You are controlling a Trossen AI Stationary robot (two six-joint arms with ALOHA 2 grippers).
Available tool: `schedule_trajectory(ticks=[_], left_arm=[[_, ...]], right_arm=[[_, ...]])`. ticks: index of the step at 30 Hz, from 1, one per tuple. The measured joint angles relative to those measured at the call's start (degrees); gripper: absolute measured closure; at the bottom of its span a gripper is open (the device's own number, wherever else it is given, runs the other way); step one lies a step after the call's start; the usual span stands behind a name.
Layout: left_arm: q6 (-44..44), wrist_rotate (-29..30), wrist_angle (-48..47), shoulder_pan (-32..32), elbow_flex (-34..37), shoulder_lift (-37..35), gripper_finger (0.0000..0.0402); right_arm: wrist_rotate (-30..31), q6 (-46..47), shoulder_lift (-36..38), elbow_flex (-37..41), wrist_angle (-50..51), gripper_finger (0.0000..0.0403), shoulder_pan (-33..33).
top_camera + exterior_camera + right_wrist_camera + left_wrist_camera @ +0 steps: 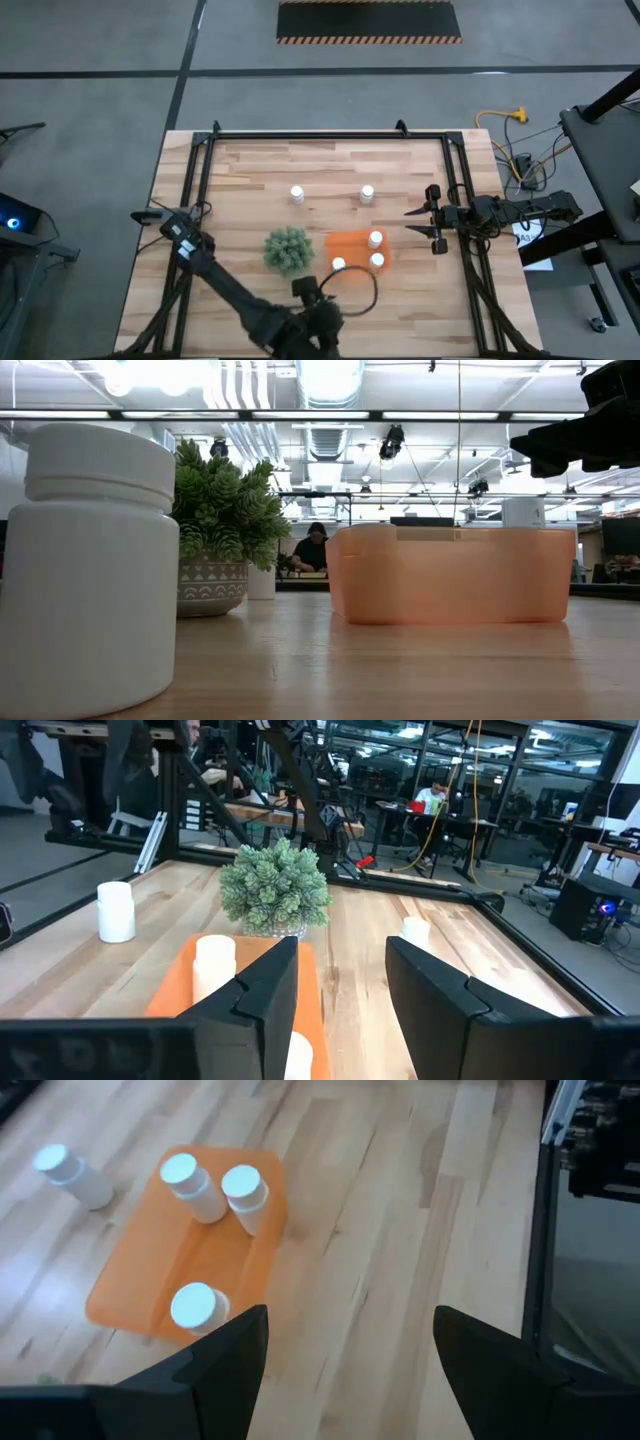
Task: Pick and place pill bottles into a basket
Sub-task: Put the white pill bottle into the orange bin
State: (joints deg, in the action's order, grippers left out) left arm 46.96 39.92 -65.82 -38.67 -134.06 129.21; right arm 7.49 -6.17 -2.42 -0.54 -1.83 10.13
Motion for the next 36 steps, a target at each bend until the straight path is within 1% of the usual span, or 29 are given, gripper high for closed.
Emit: schedule_trajectory(ticks=[4, 8, 11, 16, 22, 28, 31, 36], left_arm=[[3.6, 4.3, -0.1, -2.8, 2.0, 0.0, 0.0136], [7.6, 5.0, 0.0, -4.7, 5.8, 0.0, 0.0136], [13.4, 5.7, 0.3, -6.0, 10.0, 0.0, 0.0136], [20.3, 7.4, 1.1, -8.9, 16.1, 0.0, 0.0136], [28.7, 12.6, 0.9, -11.5, 20.4, -0.7, 0.0136], [31.6, 13.5, 1.3, -12.2, 21.1, -0.7, 0.0136], [33.6, 15.2, 1.7, -12.5, 22.2, -0.7, 0.0136], [36.0, 16.0, 6.7, -12.9, 26.4, -0.7, 0.0136]], right_arm=[[0.0, 0.0, 0.0, 0.0, 0.0, 0.0261, 0.0], [0.0, 0.0, 0.0, 0.0, 0.0, 0.0261, 0.0], [0.0, 0.1, 0.0, 0.0, 0.0, 0.0261, 0.0], [0.0, 0.0, 0.0, 0.0, 0.0, 0.0261, 0.0], [0.0, 0.0, 0.0, 0.0, 0.0, 0.0261, 0.0], [0.0, 0.1, 0.0, 0.0, 0.0, 0.0261, 0.0], [0.0, 0.1, 0.0, 0.0, 0.0, 0.0261, 0.0], [0.0, 0.1, 0.0, 0.0, 0.0, 0.0261, 0.0]])
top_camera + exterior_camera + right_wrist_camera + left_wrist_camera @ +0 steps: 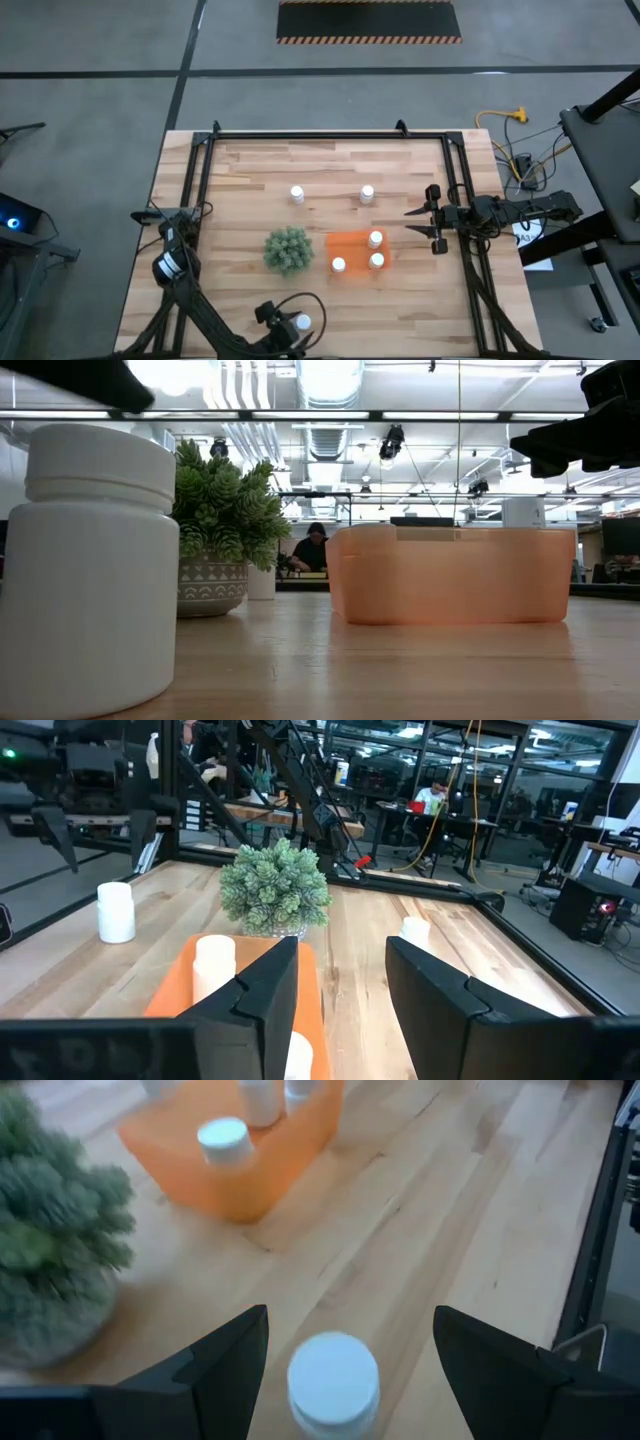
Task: Pick and place pill bottles into a basket
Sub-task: Put the white pill bottle into the orange bin
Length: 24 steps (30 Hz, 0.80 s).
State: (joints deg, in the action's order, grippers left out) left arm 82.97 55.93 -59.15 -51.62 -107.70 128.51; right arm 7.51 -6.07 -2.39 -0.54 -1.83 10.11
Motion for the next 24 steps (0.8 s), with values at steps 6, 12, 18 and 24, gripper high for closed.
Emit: schedule_trajectory(ticks=[6, 12, 18, 24], left_arm=[[0.7, 0.1, 4.6, 0.1, 3.9, 0.0, 0.0136], [1.3, 0.1, 5.1, 0.1, 5.1, 0.0, 0.0136], [2.3, 0.1, 7.0, 0.1, 7.1, 0.0, 0.0136], [2.3, -0.6, 7.6, 0.2, 7.7, 0.0, 0.0136]], right_arm=[[0.0, -0.1, 0.0, 0.0, 0.0, 0.0261, 0.0], [0.0, 0.0, 0.0, 0.0, 0.0, 0.0261, 0.0], [0.0, -0.1, 0.0, 0.0, 0.0, 0.0261, 0.0], [0.0, -0.1, 0.0, 0.0, 0.0, 0.0261, 0.0]])
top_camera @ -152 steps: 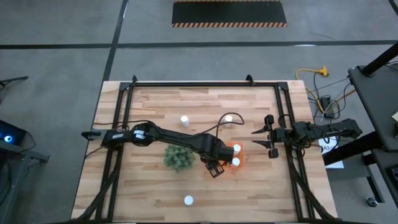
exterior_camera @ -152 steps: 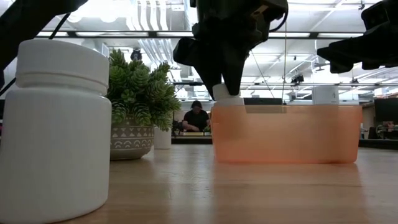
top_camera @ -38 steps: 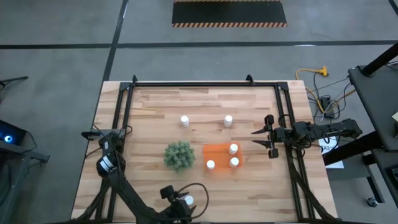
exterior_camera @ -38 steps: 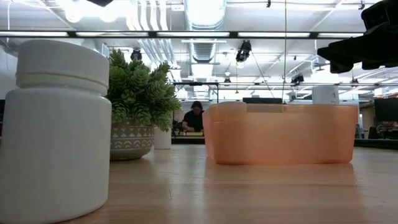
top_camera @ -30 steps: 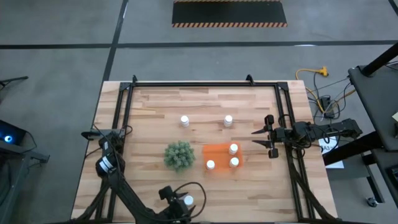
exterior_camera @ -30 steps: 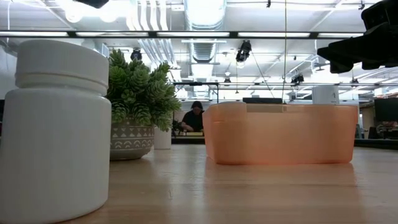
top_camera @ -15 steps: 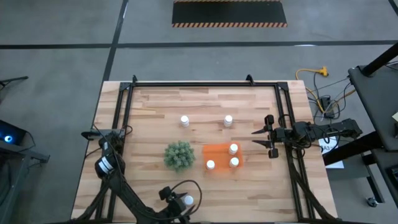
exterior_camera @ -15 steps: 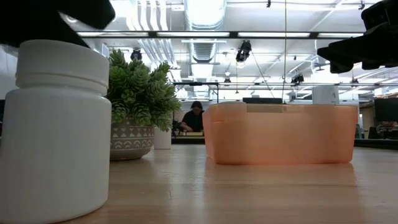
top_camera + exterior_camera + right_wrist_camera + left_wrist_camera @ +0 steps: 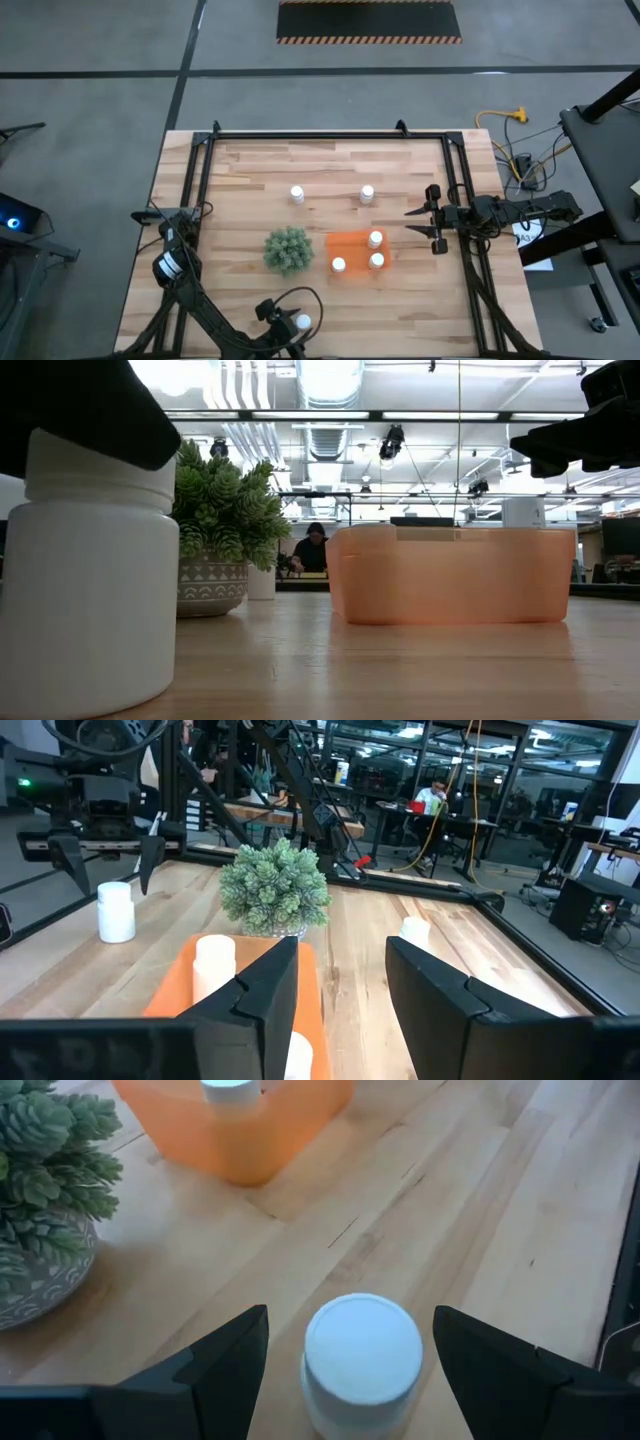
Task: Pick and place pill bottles into a basket
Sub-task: Put the white pill bottle into the orange bin
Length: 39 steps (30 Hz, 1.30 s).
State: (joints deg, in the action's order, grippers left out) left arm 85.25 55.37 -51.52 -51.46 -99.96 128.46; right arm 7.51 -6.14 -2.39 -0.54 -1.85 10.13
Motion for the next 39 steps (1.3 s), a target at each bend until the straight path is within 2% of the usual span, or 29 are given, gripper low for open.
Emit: schedule_trajectory(ticks=[7, 25, 30, 37, 39], left_arm=[[-0.1, -5.6, -0.1, 0.8, 0.1, 0.0, 0.0136], [-0.3, -5.5, -0.3, 0.9, 0.1, 0.0, 0.0139], [-0.4, -5.5, -0.4, 1.2, 0.1, 0.0, 0.0172], [-1.4, -5.2, -0.3, 1.7, 0.0, 0.0, 0.0255], [-2.1, -5.2, -0.4, 1.9, -0.1, 0.0, 0.0260]], right_arm=[[0.0, 0.0, 0.0, 0.0, 0.0, 0.0261, 0.0], [0.0, 0.0, 0.0, 0.0, 0.0, 0.0261, 0.0], [0.0, 0.1, 0.0, 0.0, 0.0, 0.0261, 0.0], [0.0, 0.0, 0.0, 0.0, 0.0, 0.0261, 0.0], [0.0, 0.1, 0.0, 0.0, 0.0, 0.0261, 0.0]])
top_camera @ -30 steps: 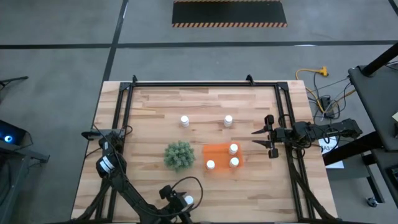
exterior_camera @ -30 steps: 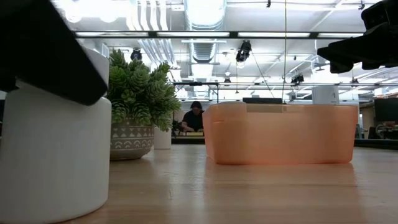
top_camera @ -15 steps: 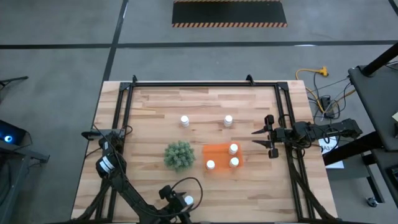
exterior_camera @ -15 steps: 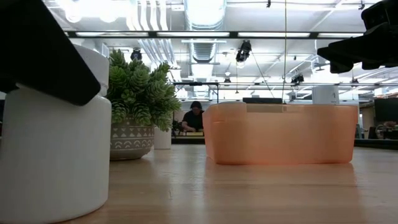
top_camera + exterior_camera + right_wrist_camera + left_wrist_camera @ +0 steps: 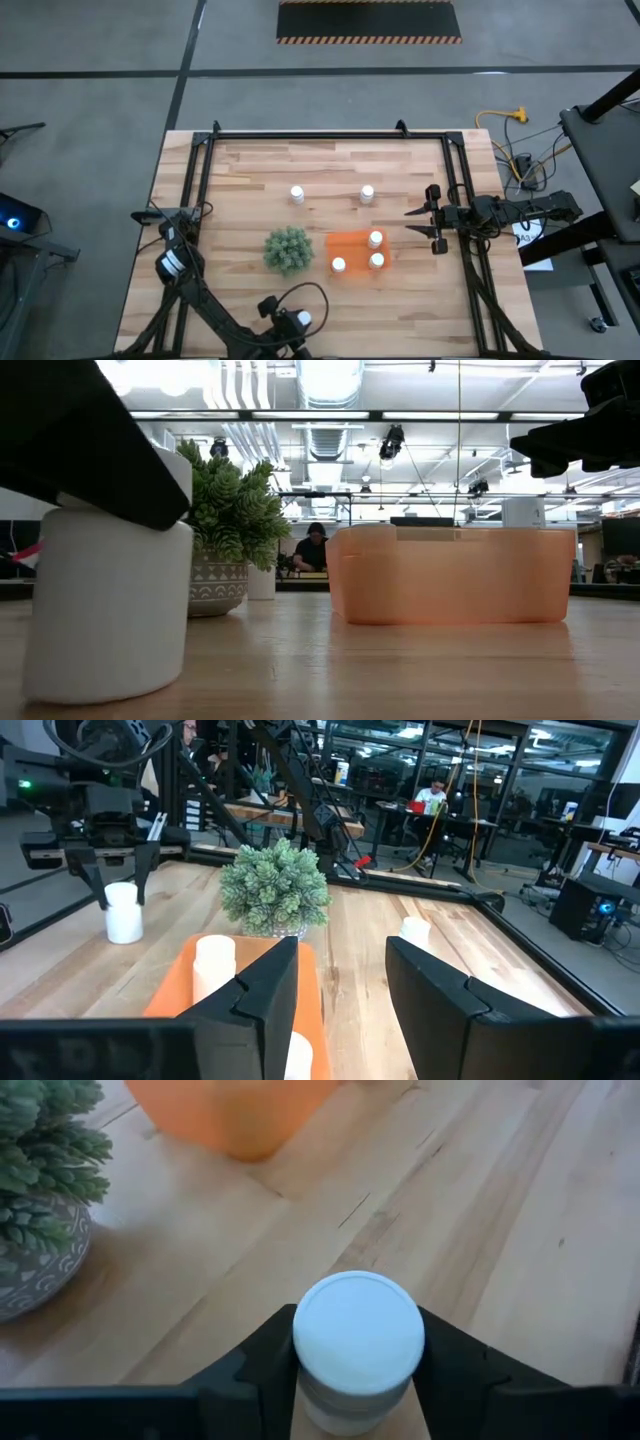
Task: Pick and place pill bottles into a basket
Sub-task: Put the white pill bottle into the orange bin
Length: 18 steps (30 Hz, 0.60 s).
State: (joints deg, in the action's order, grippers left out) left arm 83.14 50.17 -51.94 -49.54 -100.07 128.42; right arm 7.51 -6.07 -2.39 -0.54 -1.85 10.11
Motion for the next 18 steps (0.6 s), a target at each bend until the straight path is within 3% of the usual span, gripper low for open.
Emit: schedule_trajectory(ticks=[5, 18], left_arm=[[-2.8, -0.9, -0.1, 0.9, -0.4, -1.2, 0.0260], [-16.0, -3.4, 0.4, 6.8, -0.5, -12.4, 0.0260]], right_arm=[[0.0, 0.0, 0.0, 0.0, 0.0, 0.0261, 0.0], [0.0, -0.1, 0.0, 0.0, 0.0, 0.0261, 0.0]])
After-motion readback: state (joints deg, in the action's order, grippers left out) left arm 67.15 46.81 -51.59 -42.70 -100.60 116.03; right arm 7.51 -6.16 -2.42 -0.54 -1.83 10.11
